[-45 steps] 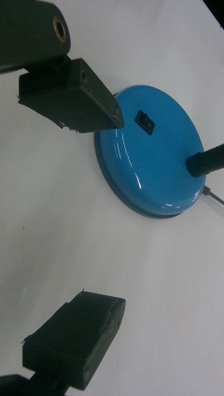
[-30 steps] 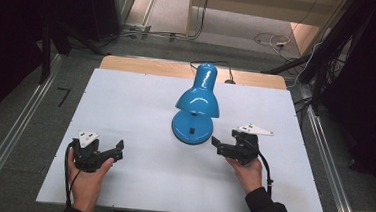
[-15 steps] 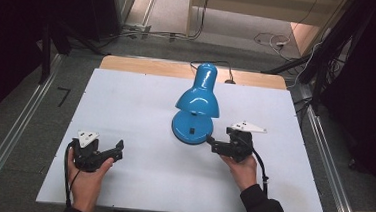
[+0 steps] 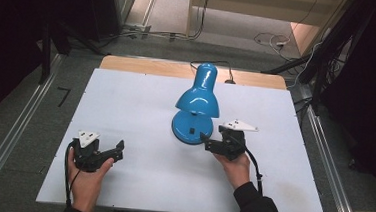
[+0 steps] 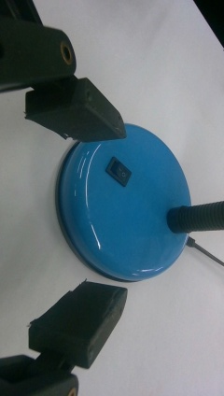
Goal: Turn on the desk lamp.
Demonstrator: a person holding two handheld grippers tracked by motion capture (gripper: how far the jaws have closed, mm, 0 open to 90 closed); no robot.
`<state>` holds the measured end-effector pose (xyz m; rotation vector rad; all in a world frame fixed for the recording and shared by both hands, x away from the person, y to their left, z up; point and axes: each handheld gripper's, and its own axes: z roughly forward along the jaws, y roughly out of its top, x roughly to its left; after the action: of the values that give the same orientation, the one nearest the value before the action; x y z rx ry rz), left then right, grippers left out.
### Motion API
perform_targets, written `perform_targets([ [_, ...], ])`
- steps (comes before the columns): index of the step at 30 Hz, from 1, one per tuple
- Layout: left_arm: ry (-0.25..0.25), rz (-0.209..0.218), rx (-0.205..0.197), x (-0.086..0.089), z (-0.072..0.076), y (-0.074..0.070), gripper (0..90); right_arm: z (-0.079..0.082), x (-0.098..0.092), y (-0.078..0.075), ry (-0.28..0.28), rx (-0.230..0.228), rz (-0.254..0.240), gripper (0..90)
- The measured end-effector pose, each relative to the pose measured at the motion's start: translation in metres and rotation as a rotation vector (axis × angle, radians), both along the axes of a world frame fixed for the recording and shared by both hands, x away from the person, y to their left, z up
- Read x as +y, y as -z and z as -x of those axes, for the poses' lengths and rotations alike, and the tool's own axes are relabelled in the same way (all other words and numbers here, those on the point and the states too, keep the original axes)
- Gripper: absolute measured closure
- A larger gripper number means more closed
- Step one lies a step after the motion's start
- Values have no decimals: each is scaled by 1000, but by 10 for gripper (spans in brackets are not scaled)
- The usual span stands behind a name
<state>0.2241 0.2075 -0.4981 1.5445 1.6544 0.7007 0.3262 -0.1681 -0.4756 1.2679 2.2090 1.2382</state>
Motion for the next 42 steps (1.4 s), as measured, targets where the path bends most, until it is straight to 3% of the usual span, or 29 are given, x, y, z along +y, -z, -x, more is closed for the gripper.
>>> perform_targets([
  [9,2,1,-1,0,0,0,72,-3,14,1,-8,-16,16,341],
  [20,-1,3,-1,1,0,0,72,-9,30,10,-41,-13,31,671],
  [27,-3,5,-3,1,0,0,72,-9,38,13,-49,-48,43,857],
  [42,0,7,-3,2,0,0,72,-13,47,18,-49,-39,41,876],
])
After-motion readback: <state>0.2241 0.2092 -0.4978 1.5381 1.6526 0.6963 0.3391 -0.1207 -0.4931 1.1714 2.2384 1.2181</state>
